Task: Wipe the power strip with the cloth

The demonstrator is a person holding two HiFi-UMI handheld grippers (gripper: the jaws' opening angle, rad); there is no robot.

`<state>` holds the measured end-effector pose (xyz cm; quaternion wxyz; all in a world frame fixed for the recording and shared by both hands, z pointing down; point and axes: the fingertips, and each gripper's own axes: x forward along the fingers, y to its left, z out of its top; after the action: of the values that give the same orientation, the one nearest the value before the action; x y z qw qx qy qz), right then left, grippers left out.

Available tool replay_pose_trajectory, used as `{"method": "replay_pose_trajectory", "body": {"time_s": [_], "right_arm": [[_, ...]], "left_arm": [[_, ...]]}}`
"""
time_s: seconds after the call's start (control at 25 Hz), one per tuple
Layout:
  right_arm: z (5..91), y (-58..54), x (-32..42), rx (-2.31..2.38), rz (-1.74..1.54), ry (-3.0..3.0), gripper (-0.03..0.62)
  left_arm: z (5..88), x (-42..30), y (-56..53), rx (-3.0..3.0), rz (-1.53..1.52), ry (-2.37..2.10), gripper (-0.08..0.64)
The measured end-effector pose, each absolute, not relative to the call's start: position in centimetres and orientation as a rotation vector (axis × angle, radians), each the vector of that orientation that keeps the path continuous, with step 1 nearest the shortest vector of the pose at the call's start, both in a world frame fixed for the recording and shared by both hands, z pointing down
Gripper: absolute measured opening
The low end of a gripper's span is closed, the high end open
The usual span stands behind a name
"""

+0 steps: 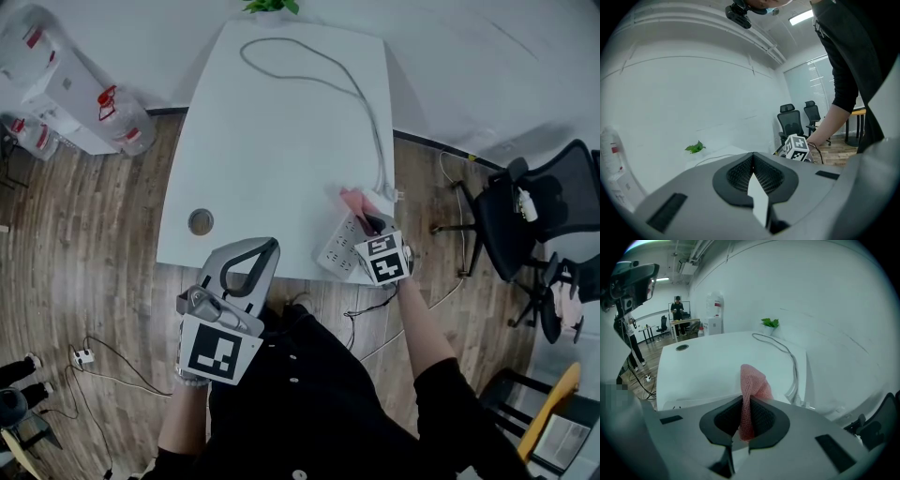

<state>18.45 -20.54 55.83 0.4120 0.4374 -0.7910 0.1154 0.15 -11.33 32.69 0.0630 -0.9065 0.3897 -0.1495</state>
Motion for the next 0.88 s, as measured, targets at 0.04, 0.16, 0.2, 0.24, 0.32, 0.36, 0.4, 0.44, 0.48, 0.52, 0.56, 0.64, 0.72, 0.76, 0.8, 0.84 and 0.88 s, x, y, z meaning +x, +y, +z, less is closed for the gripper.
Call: {"method": "replay_pose_trajectory", "body": {"time_s": [0.04,0.16,0.2,0.24,0.32,0.36,0.4,0.44,0.48,0.52,0.56,0.64,0.72,0.76,0.8,0.84,0.88], "right_arm": [[55.8,-20.2,18.1,1.096,0.293,-1.999,0.054],[55.8,-19.2,17.1,1.084,0.306,-2.021,0.054],[55.8,-18.9,16.9,1.082,0.31,-2.025,0.054],[55.8,-18.6,16.7,1.081,0.314,-2.029,0.054],[55.8,-17.8,16.3,1.078,0.322,-2.038,0.054],[55.8,-17.4,16.0,1.073,0.325,-2.043,0.054],[55.9,-17.0,15.7,1.067,0.327,-2.047,0.054],[55.9,-16.6,15.4,1.059,0.329,-2.052,0.054],[56.0,-16.2,15.1,1.052,0.33,-2.056,0.054],[56.0,-15.8,14.8,1.046,0.332,-2.061,0.054],[56.0,-15.4,14.4,1.039,0.333,-2.066,0.054],[56.0,-14.5,13.8,1.021,0.335,-2.075,0.054],[56.0,-13.6,13.1,1.0,0.334,-2.086,0.054],[56.0,-13.3,12.7,0.991,0.332,-2.092,0.054],[56.0,-12.9,12.4,0.982,0.33,-2.099,0.054],[56.0,-12.5,12.0,0.973,0.33,-2.104,0.054],[56.0,-12.0,11.7,0.966,0.334,-2.108,0.054]], "left_arm": [[32.7,0.1,-11.3,-2.741,-0.451,1.176,0.014],[32.8,0.2,-11.2,-2.747,-0.446,1.169,0.014],[32.8,0.2,-11.2,-2.749,-0.444,1.166,0.014],[32.8,0.3,-11.1,-2.751,-0.443,1.162,0.014],[32.8,0.4,-11.0,-2.755,-0.443,1.156,0.014],[32.8,0.4,-11.0,-2.756,-0.441,1.154,0.014],[32.8,0.4,-10.9,-2.757,-0.44,1.152,0.014],[32.9,0.3,-10.8,-2.759,-0.441,1.15,0.014],[33.0,0.3,-10.8,-2.76,-0.443,1.148,0.014],[33.0,0.2,-10.7,-2.762,-0.444,1.144,0.014],[33.1,0.2,-10.6,-2.763,-0.445,1.141,0.014],[33.1,0.2,-10.5,-2.767,-0.444,1.139,0.014],[33.1,0.2,-10.4,-2.769,-0.441,1.137,0.014],[33.1,0.2,-10.4,-2.769,-0.438,1.134,0.014],[33.0,0.2,-10.4,-2.768,-0.434,1.13,0.014],[32.9,0.2,-10.4,-2.767,-0.43,1.127,0.014],[32.9,0.1,-10.4,-2.767,-0.428,1.124,0.014]]}}
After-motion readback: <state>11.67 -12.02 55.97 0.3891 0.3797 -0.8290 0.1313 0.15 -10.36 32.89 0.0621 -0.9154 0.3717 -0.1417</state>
